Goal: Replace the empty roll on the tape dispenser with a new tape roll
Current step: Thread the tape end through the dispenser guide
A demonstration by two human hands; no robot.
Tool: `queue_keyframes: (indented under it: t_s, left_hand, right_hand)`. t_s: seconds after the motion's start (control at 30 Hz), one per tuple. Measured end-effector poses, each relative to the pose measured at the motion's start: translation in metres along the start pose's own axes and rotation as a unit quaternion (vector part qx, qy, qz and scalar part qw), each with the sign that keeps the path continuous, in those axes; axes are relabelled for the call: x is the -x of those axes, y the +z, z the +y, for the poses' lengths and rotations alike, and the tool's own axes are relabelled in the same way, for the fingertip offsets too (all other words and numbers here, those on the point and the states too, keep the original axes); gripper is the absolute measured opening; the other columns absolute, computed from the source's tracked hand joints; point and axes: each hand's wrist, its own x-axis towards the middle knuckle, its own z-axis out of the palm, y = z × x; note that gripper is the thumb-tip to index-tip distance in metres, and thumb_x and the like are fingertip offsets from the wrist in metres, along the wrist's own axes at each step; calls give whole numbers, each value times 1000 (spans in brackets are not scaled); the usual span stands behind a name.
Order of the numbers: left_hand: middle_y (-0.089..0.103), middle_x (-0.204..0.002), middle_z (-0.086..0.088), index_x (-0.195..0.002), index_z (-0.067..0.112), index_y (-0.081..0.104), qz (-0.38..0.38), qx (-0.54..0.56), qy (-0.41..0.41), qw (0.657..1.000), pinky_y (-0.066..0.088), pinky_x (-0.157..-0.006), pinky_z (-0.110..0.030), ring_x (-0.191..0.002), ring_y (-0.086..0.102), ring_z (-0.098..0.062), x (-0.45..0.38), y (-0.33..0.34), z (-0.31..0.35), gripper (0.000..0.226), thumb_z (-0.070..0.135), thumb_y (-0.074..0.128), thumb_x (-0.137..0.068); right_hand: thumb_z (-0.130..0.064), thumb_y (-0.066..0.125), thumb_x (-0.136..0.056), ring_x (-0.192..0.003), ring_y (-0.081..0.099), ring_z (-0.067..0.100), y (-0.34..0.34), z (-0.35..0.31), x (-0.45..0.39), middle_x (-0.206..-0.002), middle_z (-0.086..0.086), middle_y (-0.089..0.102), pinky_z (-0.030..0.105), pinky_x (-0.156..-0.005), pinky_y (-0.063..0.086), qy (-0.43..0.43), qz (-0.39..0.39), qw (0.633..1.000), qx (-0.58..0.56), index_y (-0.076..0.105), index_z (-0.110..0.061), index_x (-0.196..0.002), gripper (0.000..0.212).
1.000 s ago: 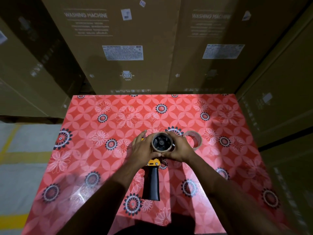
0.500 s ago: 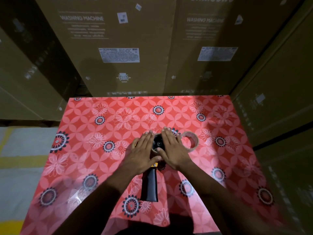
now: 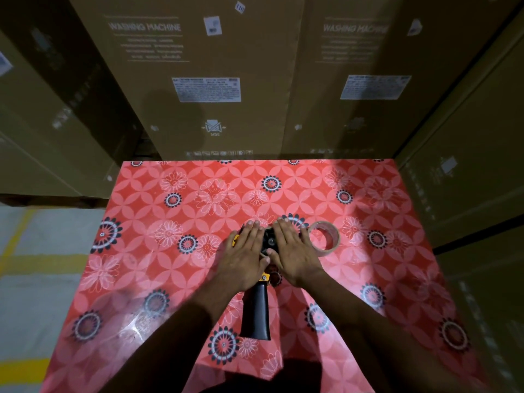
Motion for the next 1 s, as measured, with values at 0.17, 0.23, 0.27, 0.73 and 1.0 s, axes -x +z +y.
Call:
queue_keyframes:
  t_s: [0.17,0.23,0.27,0.73,1.0]
  left_hand:
    - [-18,-166,-1,-158,17,-8,13,22,17,1000,-4,-124,-47,-150,-23,-17,-3,6,-7,75,58,19,-102]
    - [-19,-165,5,-158,25,-6,34,78,29,996,0,-124,-49,-149,-23,-14,-1,8,-11,73,57,25,-102]
    - [-18,-165,10,-158,30,-5,49,123,26,991,4,-124,-52,-149,-22,-12,4,9,-15,71,56,30,-102]
    - [21,-162,15,-148,46,27,110,209,1,972,32,-116,-51,-146,17,-10,83,43,-64,58,31,52,-98]
    - [18,-163,17,-145,47,33,112,143,2,983,26,-115,-49,-146,18,-13,86,33,-61,57,30,54,-95]
  right_hand:
    - [-67,-8,-89,-155,-9,22,-7,-4,3,-169,6,-3,53,-124,-1,12,-18,1000,12,-3,-12,-159,89]
    - [-68,-18,-84,-155,-7,23,-12,-4,4,-169,7,-3,55,-124,2,16,-15,999,26,-2,-12,-159,95]
    - [-69,-20,-84,-155,-5,25,-14,-6,6,-169,9,-1,57,-123,5,20,-11,999,28,1,-11,-160,97]
    - [-50,58,-88,-122,48,31,14,-99,79,-133,17,49,38,-99,52,22,114,993,-29,36,-4,-147,78]
    - [-45,55,-97,-96,70,33,24,-105,84,-166,23,6,34,-60,47,80,10,995,-57,-3,-11,-159,91]
